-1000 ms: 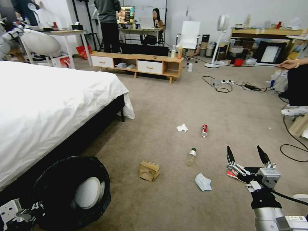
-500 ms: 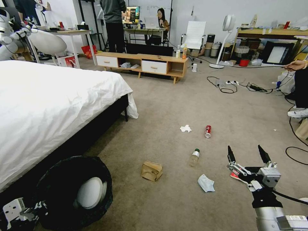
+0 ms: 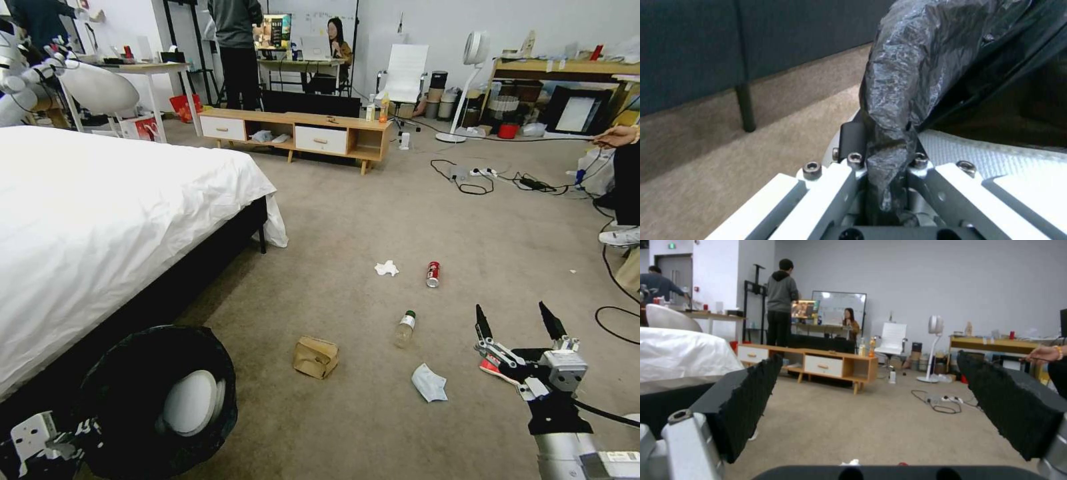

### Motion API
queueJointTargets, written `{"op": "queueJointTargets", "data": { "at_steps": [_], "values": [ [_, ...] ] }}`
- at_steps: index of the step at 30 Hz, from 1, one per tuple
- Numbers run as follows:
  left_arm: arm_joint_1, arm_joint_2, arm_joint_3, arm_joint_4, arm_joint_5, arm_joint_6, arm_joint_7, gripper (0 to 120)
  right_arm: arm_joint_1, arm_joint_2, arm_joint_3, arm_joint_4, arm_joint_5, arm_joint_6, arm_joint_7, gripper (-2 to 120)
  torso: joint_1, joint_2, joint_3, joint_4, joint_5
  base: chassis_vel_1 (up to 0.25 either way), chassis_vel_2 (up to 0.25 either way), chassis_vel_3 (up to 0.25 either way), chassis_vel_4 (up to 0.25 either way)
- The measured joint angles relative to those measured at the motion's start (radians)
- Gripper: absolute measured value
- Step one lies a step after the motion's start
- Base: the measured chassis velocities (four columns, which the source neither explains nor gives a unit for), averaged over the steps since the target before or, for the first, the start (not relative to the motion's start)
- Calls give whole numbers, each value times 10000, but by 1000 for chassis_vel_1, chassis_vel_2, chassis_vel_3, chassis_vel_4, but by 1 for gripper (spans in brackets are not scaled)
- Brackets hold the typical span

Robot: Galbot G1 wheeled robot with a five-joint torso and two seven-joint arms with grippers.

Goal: Pick up the trash bin and place the garbage on the floor into it.

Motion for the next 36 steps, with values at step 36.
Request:
{"op": "queueJointTargets", "data": {
  "at_steps": [36],
  "values": [
    [-49, -69, 103, 105, 216, -1, 151, 2, 100, 12, -88, -167, -79, 117, 99, 100, 1, 0, 0, 0, 0, -80, 81, 81, -85]
  ]
}}
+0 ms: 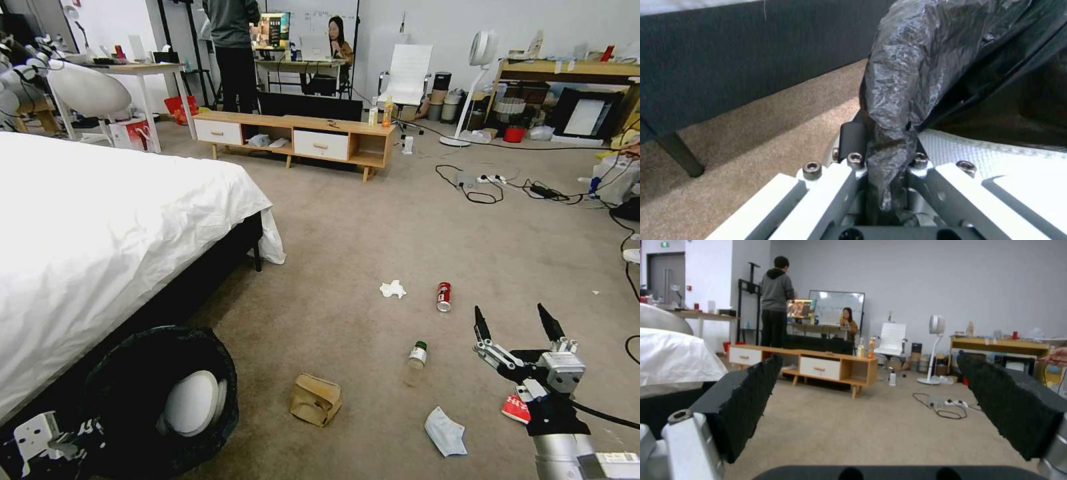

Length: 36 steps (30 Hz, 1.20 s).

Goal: Pick up the trash bin and place the garbage on the floor into it.

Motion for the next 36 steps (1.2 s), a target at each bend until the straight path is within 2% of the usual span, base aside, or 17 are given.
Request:
{"op": "queueJointTargets", "data": {
  "at_steps": [10, 16, 18, 19, 20, 21, 22, 25, 26, 28, 29, 32, 36],
  "values": [
    [-40, -51, 206, 67, 240, 0, 88, 2, 161, -93, -19, -64, 20, -225, 205, 100, 0, 0, 0, -1, 0, 0, 0, 0, 0],
    [-96, -59, 261, 101, 283, 1, 102, 2, 333, -296, -238, 6, 80, -1048, 670, 100, 0, 0, 0, 0, 0, 0, 0, 0, 0],
    [-117, -67, 257, 138, 291, 0, 102, 2, 377, -495, -502, 221, 333, -2306, 1249, 100, 0, 0, 0, 0, 0, 0, 0, 0, 0],
    [-117, -67, 257, 138, 291, 0, 102, 2, 377, -495, -502, 221, 333, -2306, 1249, 100, 0, 0, 0, 0, 0, 0, 0, 0, 0],
    [-125, -70, 250, 146, 295, 1, 102, 2, 403, -576, -574, 282, 432, -2778, 1435, 100, 0, 0, 0, -1, -1, 0, 0, 0, 0],
    [-137, -78, 235, 152, 299, 0, 103, 2, 492, -741, -714, 391, 682, -3657, 1844, 100, 0, 0, 0, -1, 0, 0, 0, 0, 0],
    [-137, -78, 235, 152, 299, 0, 103, 2, 492, -741, -714, 391, 682, -3657, 1844, 100, 0, 0, 0, -1, 0, 0, 0, 0, 0],
    [-133, -101, 236, 153, 356, 0, 105, 2, 829, -1210, -976, 557, 1884, -5795, 2599, 100, 0, 0, 0, 0, 0, 0, 0, 0, 0],
    [-133, -101, 236, 153, 356, 0, 105, 2, 829, -1210, -976, 557, 1884, -5795, 2599, 100, 0, 0, 0, 0, 0, 0, 0, 0, 0],
    [-108, -132, 259, 150, 441, 1, 130, 2, 1098, -1550, -1167, 574, 2709, -7158, 2928, 100, 0, 0, 1, -1, 1, 0, 0, 0, 0],
    [-108, -132, 259, 150, 441, 1, 130, 2, 1098, -1550, -1167, 574, 2709, -7158, 2928, 100, 0, 0, 1, -1, 1, 0, 0, 0, 0],
    [-46, -169, 313, 109, 543, 0, 170, 2, 1647, -2176, -1506, 192, 3554, -8659, 3229, 100, 0, 0, 0, 1, 1, 0, 0, 0, 0],
    [-35, -175, 310, 92, 566, 0, 175, 2, 1930, -2548, -1685, -199, 3846, -9323, 3367, 100, 0, 0, 1, 1, 1, 0, 0, 0, 0]
  ]
}}
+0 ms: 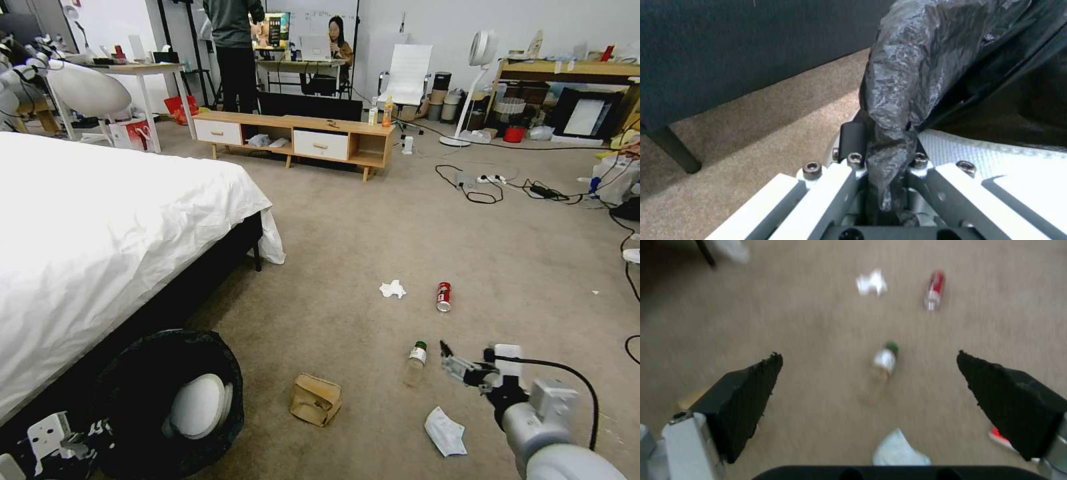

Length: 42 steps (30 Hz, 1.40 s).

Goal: Pick up the trash bin and place the garbage on the floor into it.

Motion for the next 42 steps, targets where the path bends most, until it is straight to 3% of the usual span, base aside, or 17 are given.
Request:
{"op": "queueJointTargets", "data": {
  "at_steps": [6, 12, 19, 42],
  "values": [
    [-25, -4, -70, 26, 7, 0, 7, 2, 287, -554, -379, -1170, -51, -193, 114, 100, 0, 0, 0, -1, -1, 0, 0, 0, 0],
    [-54, -12, -103, 69, 12, 0, 11, 2, 408, -608, -658, -2073, -260, -160, 92, 100, 0, 0, 0, -3, 0, 0, 0, 0, 0],
    [-67, -23, -125, 128, 45, 0, 20, 2, 696, -483, -1091, -3294, -455, -92, 64, 100, 0, 0, 0, -2, -1, 0, 0, 0, 0],
    [-103, -47, -118, 268, 142, 0, 39, 2, 1252, 369, -1976, -5519, -1034, 412, -120, 100, 0, 0, 0, -1, -2, 0, 0, 0, 0]
  ]
}}
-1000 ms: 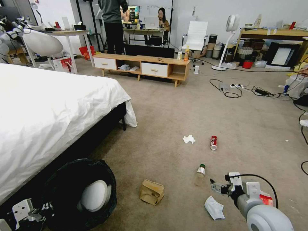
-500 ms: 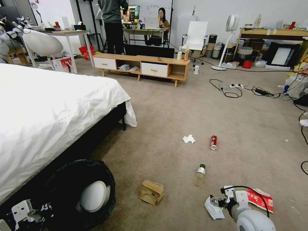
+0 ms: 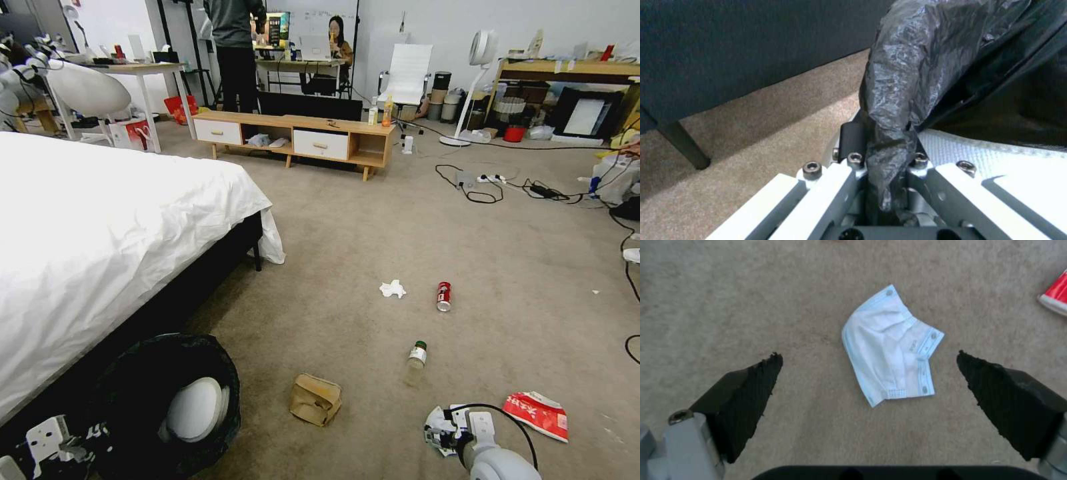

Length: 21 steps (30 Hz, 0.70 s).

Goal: Pick up the trash bin and place the garbage on the floor into it.

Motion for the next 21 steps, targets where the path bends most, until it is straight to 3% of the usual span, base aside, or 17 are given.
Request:
{"op": "queueJointTargets", "data": {
  "at_steps": [21],
  "values": [
    [-82, -113, -18, 202, 165, -1, 35, 2, 1020, 309, -179, -2286, -305, 797, -319, 100, 0, 0, 0, 0, 1, 0, 0, 0, 0]
  ]
}}
